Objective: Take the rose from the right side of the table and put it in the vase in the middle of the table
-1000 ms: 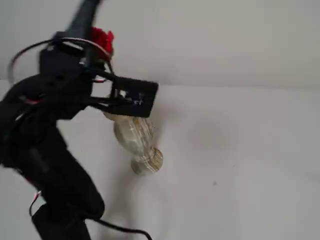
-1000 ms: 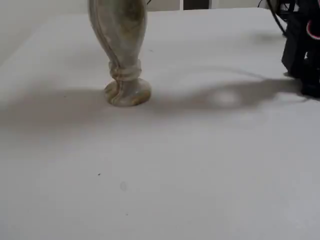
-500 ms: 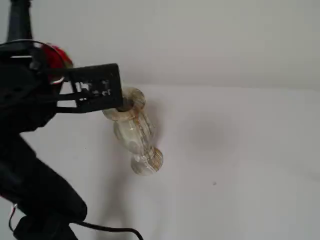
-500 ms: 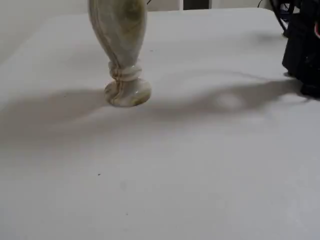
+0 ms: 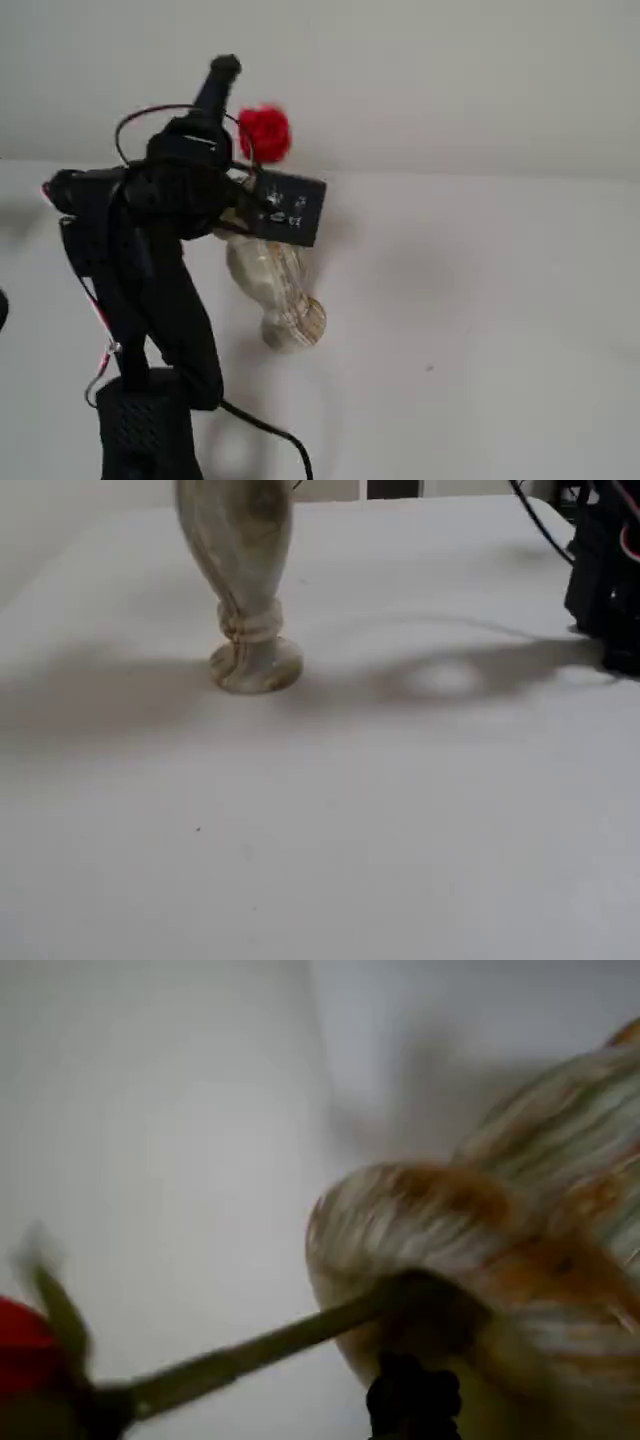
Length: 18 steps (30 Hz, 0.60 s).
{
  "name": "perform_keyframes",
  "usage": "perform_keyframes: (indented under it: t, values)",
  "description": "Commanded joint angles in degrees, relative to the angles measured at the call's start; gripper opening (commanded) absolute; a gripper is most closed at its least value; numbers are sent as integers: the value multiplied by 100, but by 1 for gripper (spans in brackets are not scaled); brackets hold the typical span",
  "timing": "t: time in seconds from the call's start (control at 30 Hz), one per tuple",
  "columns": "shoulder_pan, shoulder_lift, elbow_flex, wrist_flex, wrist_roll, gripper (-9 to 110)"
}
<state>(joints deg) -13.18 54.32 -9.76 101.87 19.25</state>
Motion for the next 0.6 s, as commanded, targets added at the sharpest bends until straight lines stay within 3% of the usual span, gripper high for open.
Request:
perform_keyframes:
  t: [0.0,0.27,0.57]
  values:
    - [-237,-18,-220,141,-264,66]
    - [-448,1195,-229,167,-1187,65]
    - [-615,3437,220,176,-2057,55]
